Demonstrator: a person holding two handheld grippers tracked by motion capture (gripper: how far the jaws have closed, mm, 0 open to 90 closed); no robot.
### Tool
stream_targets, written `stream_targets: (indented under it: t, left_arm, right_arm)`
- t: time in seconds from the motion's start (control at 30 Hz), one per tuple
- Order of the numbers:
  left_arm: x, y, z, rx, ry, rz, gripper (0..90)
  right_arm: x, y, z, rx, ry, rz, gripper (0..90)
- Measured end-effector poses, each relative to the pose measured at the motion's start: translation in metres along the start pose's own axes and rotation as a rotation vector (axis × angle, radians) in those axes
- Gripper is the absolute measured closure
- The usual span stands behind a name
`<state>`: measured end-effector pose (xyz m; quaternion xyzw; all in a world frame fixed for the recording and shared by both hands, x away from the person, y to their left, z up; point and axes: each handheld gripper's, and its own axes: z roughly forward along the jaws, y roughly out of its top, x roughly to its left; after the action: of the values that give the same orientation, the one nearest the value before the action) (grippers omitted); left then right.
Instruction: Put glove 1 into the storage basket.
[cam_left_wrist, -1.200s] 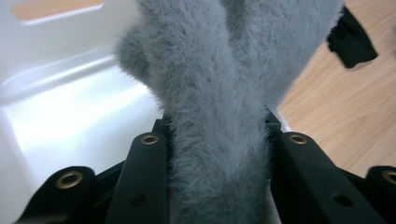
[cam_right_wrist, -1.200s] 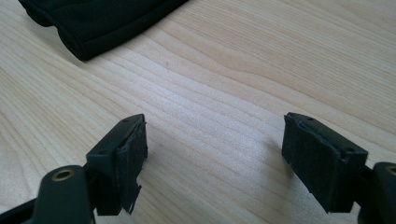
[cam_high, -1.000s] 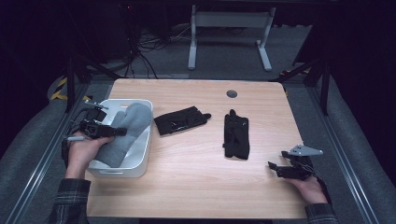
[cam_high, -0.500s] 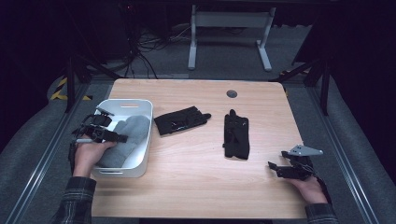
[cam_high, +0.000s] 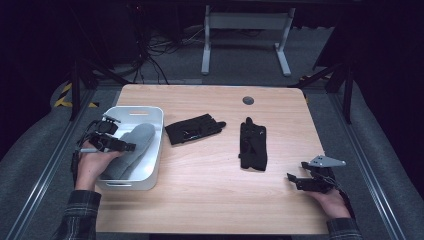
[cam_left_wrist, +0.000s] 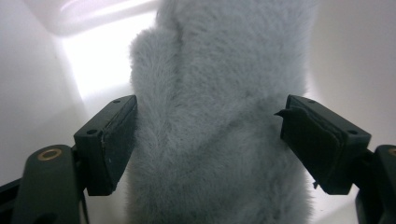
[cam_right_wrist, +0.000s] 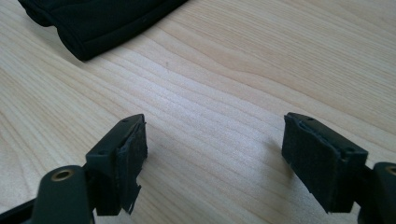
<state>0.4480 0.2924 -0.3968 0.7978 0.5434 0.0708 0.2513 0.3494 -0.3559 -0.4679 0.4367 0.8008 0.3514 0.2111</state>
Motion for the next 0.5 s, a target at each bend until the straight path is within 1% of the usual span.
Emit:
stream_targets:
  t: [0.03, 0.13, 0.23, 0.3, 0.4, 0.5]
  left_arm:
    - [-0.002, 0.0, -0.002, -0.011, 0.003, 0.007, 19.6]
    - [-0.008, 0.001, -0.01, -0.048, -0.016, 0.025, 18.6]
    - [-0.016, 0.003, -0.016, -0.091, -0.061, 0.04, 18.6]
    - [-0.023, 0.004, -0.018, -0.105, -0.08, 0.063, 18.6]
    - [-0.032, 0.005, -0.021, -0.127, -0.103, 0.084, 18.5]
    - [-0.044, 0.008, -0.026, -0.153, -0.137, 0.111, 18.1]
  right_arm:
    - [0.0, 0.0, 0.0, 0.002, -0.001, -0.001, 22.7]
    - [0.0, 0.0, 0.0, 0.001, 0.0, -0.001, 22.6]
    - [0.0, 0.0, 0.0, 0.001, 0.0, 0.0, 22.7]
    - [0.0, 0.0, 0.0, 0.001, 0.0, -0.001, 22.6]
    - [0.0, 0.0, 0.0, 0.001, 0.0, 0.0, 22.6]
    - [0.0, 0.0, 0.0, 0.0, 0.0, 0.0, 22.6]
